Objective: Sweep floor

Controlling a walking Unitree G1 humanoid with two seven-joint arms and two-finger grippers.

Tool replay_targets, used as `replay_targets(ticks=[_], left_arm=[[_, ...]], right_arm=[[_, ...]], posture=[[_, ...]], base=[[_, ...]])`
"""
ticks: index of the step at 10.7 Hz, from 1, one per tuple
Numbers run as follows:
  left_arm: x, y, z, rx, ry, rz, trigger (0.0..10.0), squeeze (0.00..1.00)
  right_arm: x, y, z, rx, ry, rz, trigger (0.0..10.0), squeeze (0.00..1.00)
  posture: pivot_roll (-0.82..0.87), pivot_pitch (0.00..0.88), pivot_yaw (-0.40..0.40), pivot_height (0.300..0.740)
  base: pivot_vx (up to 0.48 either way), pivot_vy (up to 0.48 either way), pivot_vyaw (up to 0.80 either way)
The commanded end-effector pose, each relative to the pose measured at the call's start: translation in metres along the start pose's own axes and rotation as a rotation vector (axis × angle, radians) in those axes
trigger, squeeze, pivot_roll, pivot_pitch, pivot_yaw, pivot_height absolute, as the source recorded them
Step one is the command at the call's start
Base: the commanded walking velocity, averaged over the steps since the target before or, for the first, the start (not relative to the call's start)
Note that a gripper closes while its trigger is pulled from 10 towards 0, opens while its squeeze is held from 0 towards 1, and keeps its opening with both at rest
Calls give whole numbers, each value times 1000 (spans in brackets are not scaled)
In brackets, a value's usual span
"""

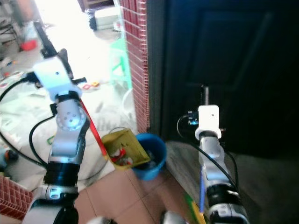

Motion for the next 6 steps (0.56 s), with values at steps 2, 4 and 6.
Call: replay_targets(ticks=[2, 4, 6], left_arm=[[-31, 16, -8, -82, -119, -35, 10000, 0], [-62, 21, -26, -129, -301, -44, 10000, 0], [-85, 26, -43, -192, -512, -65, 10000, 0]], right_arm=[[4, 16, 3, -61, 15, -11, 10000, 0], [5, 16, 3, -61, 17, -8, 10000, 0], [4, 16, 2, -62, 14, -8, 10000, 0]], posture=[[-80, 0, 59, 740], [-80, 0, 61, 740], [-83, 0, 61, 740]], base=[[0, 0, 0], [0, 0, 0], [0, 0, 0]])
Point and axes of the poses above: a point about 5 cm out from each wrist's last joint towards the gripper, its own z axis pointing out of the wrist towards the gripper, its own y axis along the axis of the wrist's last joint, x = y × z, the point moved 4 cm from there along z, pointing out of the wrist towards the gripper, and after that the axes turned 3 degrees about z, right-handed, at the moved point
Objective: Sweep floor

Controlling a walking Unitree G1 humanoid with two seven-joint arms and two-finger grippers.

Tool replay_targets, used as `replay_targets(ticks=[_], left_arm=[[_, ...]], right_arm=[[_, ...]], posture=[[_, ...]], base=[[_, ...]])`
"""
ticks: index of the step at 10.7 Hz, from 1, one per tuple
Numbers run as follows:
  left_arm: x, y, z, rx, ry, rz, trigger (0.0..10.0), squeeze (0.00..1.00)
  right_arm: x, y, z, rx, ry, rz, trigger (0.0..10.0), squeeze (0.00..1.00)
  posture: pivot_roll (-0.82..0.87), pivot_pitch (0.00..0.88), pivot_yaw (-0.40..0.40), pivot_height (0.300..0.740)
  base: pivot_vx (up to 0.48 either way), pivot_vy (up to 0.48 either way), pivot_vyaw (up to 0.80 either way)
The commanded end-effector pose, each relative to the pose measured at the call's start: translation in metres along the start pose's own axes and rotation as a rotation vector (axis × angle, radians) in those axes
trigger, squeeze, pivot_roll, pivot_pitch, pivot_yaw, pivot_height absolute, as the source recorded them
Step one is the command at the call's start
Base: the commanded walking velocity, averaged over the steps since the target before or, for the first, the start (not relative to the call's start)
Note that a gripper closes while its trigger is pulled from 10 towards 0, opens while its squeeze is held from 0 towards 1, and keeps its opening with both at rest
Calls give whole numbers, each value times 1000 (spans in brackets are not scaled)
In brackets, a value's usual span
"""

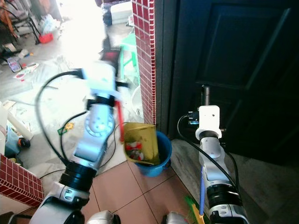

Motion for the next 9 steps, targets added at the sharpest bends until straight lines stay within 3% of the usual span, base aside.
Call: replay_targets(ticks=[1, 3, 4, 5, 6, 7, 9], left_arm=[[-9, 6, -2, -50, -92, -10, 10000, 0], [-9, 6, -2, -50, -92, -10, 10000, 0], [-31, 17, -8, -107, -277, -45, 10000, 0], [-63, 34, -21, -208, -555, -33, 10000, 0], [-65, 35, -22, -216, -576, -27, 10000, 0], [-75, 53, -30, -333, -697, 50, 10000, 0], [-83, 57, -32, -303, -788, -15, 10000, 0]], right_arm=[[3, 15, 2, -58, 13, -10, 10000, 0], [3, 15, 2, -58, 13, -10, 10000, 0], [3, 15, 2, -59, 17, -10, 10000, 0], [3, 16, 3, -61, 23, -12, 10000, 0], [3, 16, 3, -62, 23, -12, 10000, 0], [3, 16, 3, -63, 26, -11, 10000, 0], [4, 14, 2, -60, 29, -12, 10000, 0]], posture=[[-84, 0, 59, 740], [-84, 0, 59, 740], [-84, 0, 52, 740], [-83, 0, 48, 740], [-84, 0, 48, 740], [-85, 0, 46, 740], [-83, 0, 46, 740]], base=[[0, 0, 0], [0, 0, 0], [0, 0, 0], [0, 0, 0], [0, 0, 0], [0, 0, 0], [0, 0, 0]])
Point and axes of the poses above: a point about 5 cm out from each wrist's last joint towards the gripper, its own z axis pointing out of the wrist towards the gripper, its own y axis along the axis of the wrist's last joint, x = y × z, the point moved 4 cm from there along z, pointing out of the wrist towards the gripper, and after that the axes turned 3 degrees about z, right-handed, at the moved point
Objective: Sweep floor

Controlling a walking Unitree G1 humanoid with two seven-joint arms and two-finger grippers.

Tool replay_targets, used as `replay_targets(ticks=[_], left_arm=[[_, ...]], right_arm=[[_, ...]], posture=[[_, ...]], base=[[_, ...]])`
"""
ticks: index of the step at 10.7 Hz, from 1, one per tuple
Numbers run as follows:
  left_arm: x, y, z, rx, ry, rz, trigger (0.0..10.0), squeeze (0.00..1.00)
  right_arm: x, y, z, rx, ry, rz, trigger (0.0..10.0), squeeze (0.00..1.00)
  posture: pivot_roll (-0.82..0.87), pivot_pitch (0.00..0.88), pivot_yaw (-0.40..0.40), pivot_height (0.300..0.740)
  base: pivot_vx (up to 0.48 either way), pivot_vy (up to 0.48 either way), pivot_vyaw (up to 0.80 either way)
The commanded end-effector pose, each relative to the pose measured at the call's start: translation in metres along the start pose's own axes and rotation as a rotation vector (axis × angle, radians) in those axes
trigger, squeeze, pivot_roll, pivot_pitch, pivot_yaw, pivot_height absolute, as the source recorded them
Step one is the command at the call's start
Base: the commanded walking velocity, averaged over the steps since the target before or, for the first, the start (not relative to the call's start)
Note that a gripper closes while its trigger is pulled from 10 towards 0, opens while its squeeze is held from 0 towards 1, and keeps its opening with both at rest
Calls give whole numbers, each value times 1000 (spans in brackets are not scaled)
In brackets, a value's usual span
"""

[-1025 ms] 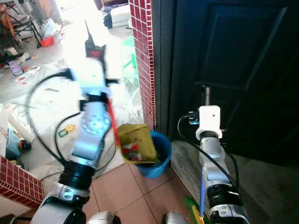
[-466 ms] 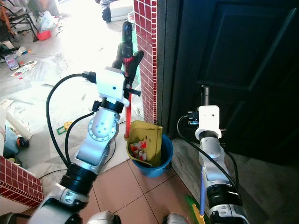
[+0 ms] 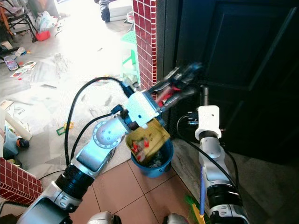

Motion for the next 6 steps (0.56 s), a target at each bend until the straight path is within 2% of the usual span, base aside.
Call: replay_targets(ticks=[1, 2, 3, 4, 5, 6], left_arm=[[-4, 11, 7, -28, -67, 6, 10000, 0], [2, 13, 7, -45, -12, 10, 10000, 0], [8, 18, 7, -69, 43, 66, 10000, 0], [-4, 16, 5, -58, -33, 105, 10000, 0], [1, 16, 5, -58, 13, 58, 10000, 0], [23, 23, 5, -77, 131, 107, 10000, 0]], right_arm=[[2, 14, 2, -59, 10, -9, 10000, 0], [3, 14, 2, -60, 14, -9, 10000, 0], [3, 15, 2, -60, 13, -10, 10000, 0], [2, 15, 3, -62, 11, -10, 10000, 0], [2, 15, 3, -63, 11, -10, 10000, 0], [2, 15, 3, -64, 11, -9, 10000, 0]], posture=[[-83, 0, 43, 740], [-83, 0, 43, 740], [-83, 0, 42, 740], [-84, 0, 40, 740], [-84, 0, 40, 740], [-83, 0, 41, 740]], base=[[0, 0, 0], [0, 0, 0], [0, 0, 0], [0, 0, 0], [0, 0, 0], [0, 0, 0]])
Point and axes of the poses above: a point about 5 cm out from each wrist's last joint towards the gripper, its own z axis pointing out of the wrist towards the gripper, its own y axis along the axis of the wrist's last joint, x = y × z, the point moved 4 cm from there along z, pointing out of the wrist towards the gripper, and after that the axes turned 3 degrees about z, right-handed, at the moved point
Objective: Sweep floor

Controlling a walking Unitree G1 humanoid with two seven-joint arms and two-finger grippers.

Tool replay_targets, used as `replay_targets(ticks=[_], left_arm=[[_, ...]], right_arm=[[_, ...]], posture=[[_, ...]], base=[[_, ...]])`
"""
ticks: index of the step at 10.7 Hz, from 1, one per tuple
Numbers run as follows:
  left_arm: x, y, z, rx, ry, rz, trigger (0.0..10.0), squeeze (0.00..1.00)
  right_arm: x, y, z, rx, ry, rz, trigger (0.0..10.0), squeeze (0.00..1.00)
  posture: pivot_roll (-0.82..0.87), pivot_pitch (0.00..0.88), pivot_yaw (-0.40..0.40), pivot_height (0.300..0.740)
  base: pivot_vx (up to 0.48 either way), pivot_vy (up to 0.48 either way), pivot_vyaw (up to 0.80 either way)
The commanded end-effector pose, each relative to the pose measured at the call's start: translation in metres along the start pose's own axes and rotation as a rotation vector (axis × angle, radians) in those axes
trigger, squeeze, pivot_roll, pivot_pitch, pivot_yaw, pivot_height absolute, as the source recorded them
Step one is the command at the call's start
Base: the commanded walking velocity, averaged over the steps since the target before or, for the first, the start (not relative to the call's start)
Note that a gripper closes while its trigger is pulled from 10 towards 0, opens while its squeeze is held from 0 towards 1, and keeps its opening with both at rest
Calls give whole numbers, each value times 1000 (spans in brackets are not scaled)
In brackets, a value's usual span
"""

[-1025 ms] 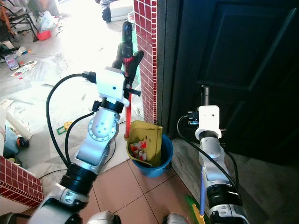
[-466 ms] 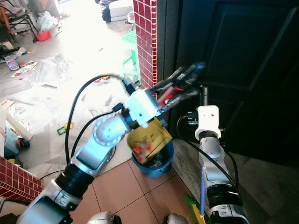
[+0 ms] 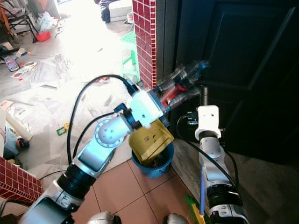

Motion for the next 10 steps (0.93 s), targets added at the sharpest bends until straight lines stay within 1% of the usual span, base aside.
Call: replay_targets(ticks=[1, 3, 4, 5, 6, 7, 8, 9, 10], left_arm=[[36, 29, 6, -107, 124, 105, 10000, 0], [83, 47, 4, -149, 309, 190, 10000, 0], [83, 47, 4, -149, 309, 190, 10000, 0], [130, 66, -8, -153, 489, 336, 10000, 0], [134, 66, -10, -147, 504, 344, 10000, 0], [144, 59, -18, -92, 540, 369, 10000, 0], [157, 26, -52, 66, 632, 381, 10000, 0], [158, 17, -64, 110, 658, 375, 10000, 0], [165, -9, -94, 230, 754, 331, 10000, 0]], right_arm=[[2, 15, 3, -63, 10, -8, 10000, 0], [4, 16, 3, -66, 13, -7, 10000, 0], [4, 16, 3, -66, 13, -7, 10000, 0], [5, 16, 4, -69, 19, -5, 10000, 0], [5, 16, 4, -70, 17, -10, 10000, 0], [6, 16, 4, -69, 17, -15, 10000, 0], [12, 15, 3, -67, 32, -2, 10000, 0], [13, 14, 3, -66, 36, 3, 10000, 0], [16, 13, 3, -59, 53, 14, 10000, 0]], posture=[[-83, 0, 41, 740], [-81, 0, 38, 740], [-81, 0, 38, 740], [-73, 0, 35, 740], [-73, 0, 35, 740], [-64, 0, 33, 740], [-61, 0, 34, 740], [-57, 0, 33, 740], [-55, 0, 31, 740]], base=[[0, 0, 0], [0, 0, 0], [0, 0, 0], [0, 0, 0], [0, 0, 0], [0, 0, 0], [0, 0, 0], [0, 0, 0], [0, 0, 0]])
Point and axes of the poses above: a point about 5 cm out from each wrist's last joint towards the gripper, its own z axis pointing out of the wrist towards the gripper, its own y axis along the axis of the wrist's last joint, x = y × z, the point moved 4 cm from there along z, pointing out of the wrist towards the gripper, and after that the axes turned 3 degrees about z, right-handed, at the moved point
